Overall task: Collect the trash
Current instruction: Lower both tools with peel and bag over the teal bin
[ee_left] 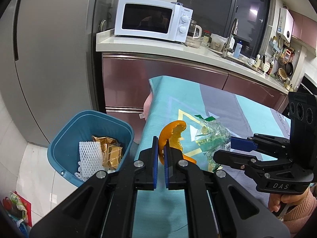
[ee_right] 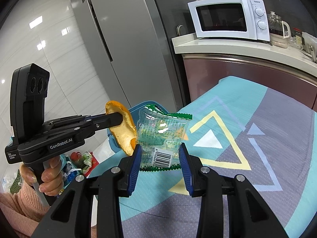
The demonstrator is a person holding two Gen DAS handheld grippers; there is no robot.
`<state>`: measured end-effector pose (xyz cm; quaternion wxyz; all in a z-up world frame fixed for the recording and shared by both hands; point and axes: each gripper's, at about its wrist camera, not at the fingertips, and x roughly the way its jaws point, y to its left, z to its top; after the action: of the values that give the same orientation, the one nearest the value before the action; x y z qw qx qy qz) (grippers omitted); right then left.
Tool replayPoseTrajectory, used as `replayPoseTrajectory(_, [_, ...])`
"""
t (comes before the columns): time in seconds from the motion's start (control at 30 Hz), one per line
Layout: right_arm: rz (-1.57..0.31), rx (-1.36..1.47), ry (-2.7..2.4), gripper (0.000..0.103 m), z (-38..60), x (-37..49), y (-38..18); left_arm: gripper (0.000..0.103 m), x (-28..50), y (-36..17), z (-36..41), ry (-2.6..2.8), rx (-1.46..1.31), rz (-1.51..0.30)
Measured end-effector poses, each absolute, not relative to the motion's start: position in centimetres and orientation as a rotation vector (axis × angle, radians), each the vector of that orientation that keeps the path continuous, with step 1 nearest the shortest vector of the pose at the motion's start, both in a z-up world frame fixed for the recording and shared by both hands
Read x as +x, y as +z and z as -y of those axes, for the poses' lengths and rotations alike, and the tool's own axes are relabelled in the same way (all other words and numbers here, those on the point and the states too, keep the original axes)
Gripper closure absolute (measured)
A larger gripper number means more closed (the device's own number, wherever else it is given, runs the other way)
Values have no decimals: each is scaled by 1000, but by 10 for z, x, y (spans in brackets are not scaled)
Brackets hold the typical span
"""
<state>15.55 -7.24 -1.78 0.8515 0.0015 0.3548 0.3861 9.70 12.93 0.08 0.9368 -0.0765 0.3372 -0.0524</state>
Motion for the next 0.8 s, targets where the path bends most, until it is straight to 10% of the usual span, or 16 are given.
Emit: replayPoseTrajectory(0.8, [-754, -27, 851, 66, 37, 168, -18, 97, 96, 5, -158, -34, -168, -663])
